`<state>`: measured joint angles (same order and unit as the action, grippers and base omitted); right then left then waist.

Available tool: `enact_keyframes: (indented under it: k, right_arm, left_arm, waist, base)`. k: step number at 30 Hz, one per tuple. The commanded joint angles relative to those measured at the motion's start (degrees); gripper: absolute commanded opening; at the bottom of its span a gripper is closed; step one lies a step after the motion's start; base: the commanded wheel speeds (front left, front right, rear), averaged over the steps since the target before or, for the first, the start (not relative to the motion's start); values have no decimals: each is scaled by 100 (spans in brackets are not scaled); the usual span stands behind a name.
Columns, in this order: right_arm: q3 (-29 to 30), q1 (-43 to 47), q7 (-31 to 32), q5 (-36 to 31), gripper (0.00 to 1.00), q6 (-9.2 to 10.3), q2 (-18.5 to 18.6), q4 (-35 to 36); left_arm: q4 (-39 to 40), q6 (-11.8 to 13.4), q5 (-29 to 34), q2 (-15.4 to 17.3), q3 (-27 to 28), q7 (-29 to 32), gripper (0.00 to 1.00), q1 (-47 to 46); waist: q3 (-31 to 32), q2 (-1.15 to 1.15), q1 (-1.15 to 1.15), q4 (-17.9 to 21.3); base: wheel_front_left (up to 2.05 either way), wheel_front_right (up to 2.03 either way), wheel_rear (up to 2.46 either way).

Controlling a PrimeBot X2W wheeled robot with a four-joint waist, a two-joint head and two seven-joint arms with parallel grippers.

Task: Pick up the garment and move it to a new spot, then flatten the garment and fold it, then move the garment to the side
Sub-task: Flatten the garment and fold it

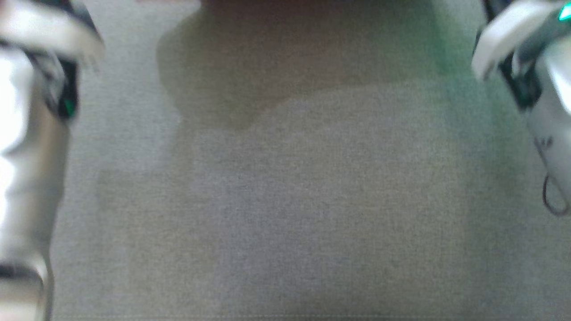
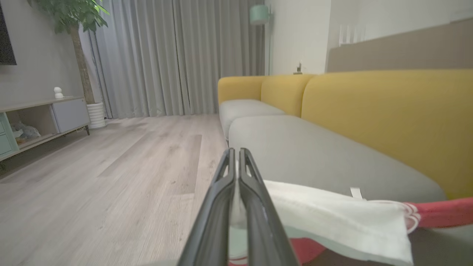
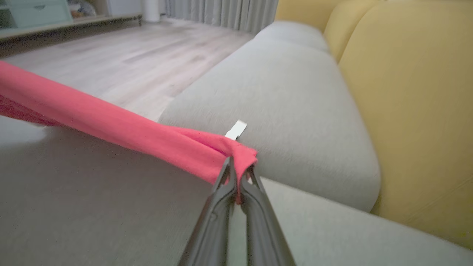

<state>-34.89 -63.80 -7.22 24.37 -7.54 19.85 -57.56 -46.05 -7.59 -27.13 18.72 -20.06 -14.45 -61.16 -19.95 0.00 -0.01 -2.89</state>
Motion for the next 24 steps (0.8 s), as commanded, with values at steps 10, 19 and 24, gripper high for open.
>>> enact_keyframes:
  k: [10,19,24]
  right_arm:
    - [-1345,1074,1076,1261,0,5,778,524]
    - [-2440,1857,2150,2839,0,5,1684,1733]
    - [-2751,2262,2810,3882,0,5,2116,2608]
  left_arm:
    - [949,11,-124,1037,-951,-39,0,1970]
    - [2138,47,-304,1942,-1518,510,0,3456]
    - [3014,303,-531,2291,-1474,809,0,4195]
  waist:
    - [869,0,1,-167]
    - [1559,0,1,-89]
    - [1790,0,1,-6]
  base:
    - [0,0,0]
    - [0,0,0]
    - [0,0,0]
